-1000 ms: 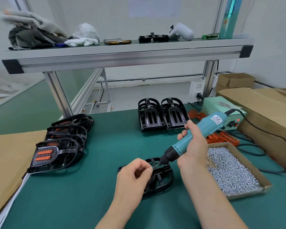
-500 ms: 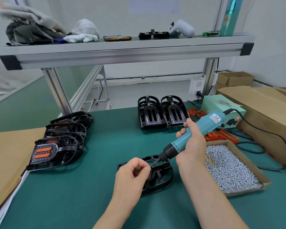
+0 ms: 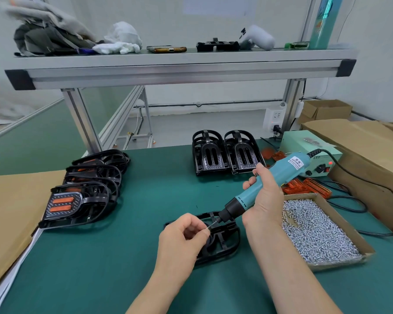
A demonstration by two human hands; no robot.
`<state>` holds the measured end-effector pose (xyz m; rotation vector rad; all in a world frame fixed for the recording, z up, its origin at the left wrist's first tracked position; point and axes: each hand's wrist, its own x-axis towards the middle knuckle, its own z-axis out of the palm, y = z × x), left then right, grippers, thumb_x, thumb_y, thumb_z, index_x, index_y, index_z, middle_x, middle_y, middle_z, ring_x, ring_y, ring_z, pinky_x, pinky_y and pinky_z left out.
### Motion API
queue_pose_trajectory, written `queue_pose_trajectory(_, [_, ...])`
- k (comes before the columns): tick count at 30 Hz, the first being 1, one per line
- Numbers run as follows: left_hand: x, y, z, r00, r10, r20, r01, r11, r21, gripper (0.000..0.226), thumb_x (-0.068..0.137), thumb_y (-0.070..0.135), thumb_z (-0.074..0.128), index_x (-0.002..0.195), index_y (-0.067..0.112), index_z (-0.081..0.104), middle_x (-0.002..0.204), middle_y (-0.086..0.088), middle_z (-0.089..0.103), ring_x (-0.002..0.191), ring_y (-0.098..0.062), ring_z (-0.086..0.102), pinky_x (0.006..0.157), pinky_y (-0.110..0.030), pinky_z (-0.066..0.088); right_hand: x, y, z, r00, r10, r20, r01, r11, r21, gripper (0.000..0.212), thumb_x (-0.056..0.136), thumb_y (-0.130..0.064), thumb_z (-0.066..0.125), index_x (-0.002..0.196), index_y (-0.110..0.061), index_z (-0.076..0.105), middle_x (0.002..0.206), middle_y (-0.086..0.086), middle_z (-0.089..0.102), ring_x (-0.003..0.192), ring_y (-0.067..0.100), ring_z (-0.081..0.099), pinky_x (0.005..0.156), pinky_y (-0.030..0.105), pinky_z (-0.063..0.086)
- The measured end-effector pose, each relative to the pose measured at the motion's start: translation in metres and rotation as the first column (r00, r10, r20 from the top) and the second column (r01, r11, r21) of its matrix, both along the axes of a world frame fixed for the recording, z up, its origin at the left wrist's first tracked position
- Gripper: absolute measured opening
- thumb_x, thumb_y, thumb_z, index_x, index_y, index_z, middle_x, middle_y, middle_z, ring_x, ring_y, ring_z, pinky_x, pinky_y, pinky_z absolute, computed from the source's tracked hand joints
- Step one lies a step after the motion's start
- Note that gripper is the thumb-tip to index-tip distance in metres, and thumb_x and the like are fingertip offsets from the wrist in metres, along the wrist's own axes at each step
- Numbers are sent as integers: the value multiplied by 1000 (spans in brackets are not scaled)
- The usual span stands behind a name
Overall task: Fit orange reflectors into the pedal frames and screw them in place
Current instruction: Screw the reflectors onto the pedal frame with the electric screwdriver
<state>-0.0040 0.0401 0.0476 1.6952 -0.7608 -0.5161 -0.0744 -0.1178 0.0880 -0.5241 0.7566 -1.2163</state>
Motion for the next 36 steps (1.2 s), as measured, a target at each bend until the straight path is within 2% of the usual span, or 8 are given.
queue_pose_trajectory(4, [0, 0, 0, 998, 22, 58, -23, 1000, 11, 25, 80, 5, 73, 68, 25, 65, 67, 1, 69, 69, -23, 63, 62, -21, 49, 2, 1, -1, 1000, 1, 5, -1, 1000, -11, 29, 83, -21, 77, 105, -13, 59, 58, -7, 57, 46, 6, 56, 46, 17, 48])
queue_pose_trajectory(9, [-3, 0, -1, 984, 54, 172, -58, 998, 18, 26, 79, 6, 74, 66, 26, 63, 66, 6, 67, 60, -11, 58, 58, -16, 45, 4, 1, -2, 1000, 2, -3, -2, 1000, -9, 25, 84, -20, 77, 100, -14, 60, 58, -7, 57, 46, 6, 56, 46, 17, 48])
queue_pose_trajectory(14, [-7, 0, -3, 917, 104, 384, -121, 993, 19, 27, 78, 8, 73, 66, 26, 56, 71, 11, 60, 66, -12, 55, 60, -25, 47, 5, 1, -3, 1000, 4, -22, -4, 1000, -14, 18, 85, -22, 76, 91, -16, 60, 54, -10, 57, 46, 4, 56, 45, 17, 47])
queue_pose_trajectory(19, [-9, 0, -3, 793, 91, 602, -123, 992, 12, 29, 77, 5, 73, 66, 22, 51, 66, 8, 51, 66, -14, 51, 60, -38, 48, 7, 1, -5, 1000, -12, -15, 12, 1000, -16, 19, 84, -19, 76, 91, -16, 59, 53, -9, 56, 44, 5, 54, 44, 17, 46])
queue_pose_trajectory(24, [-10, -2, -2, 774, 90, 626, -144, 989, 36, 29, 75, 3, 72, 66, 20, 50, 65, 8, 49, 65, -14, 49, 59, -37, 47, 8, 0, -8, 1000, -19, -22, 20, 1000, 21, 23, 82, -20, 78, 96, -15, 60, 58, -3, 56, 45, 8, 54, 44, 17, 46])
queue_pose_trajectory(36, [-11, -6, -6, 786, 58, 615, -146, 985, 94, 24, 78, 8, 69, 70, 21, 50, 69, 9, 50, 69, -14, 50, 64, -37, 47, 7, -2, -13, 999, -29, -45, 30, 999, 21, 28, 83, -21, 78, 103, -14, 59, 57, -6, 57, 46, 7, 56, 45, 17, 47])
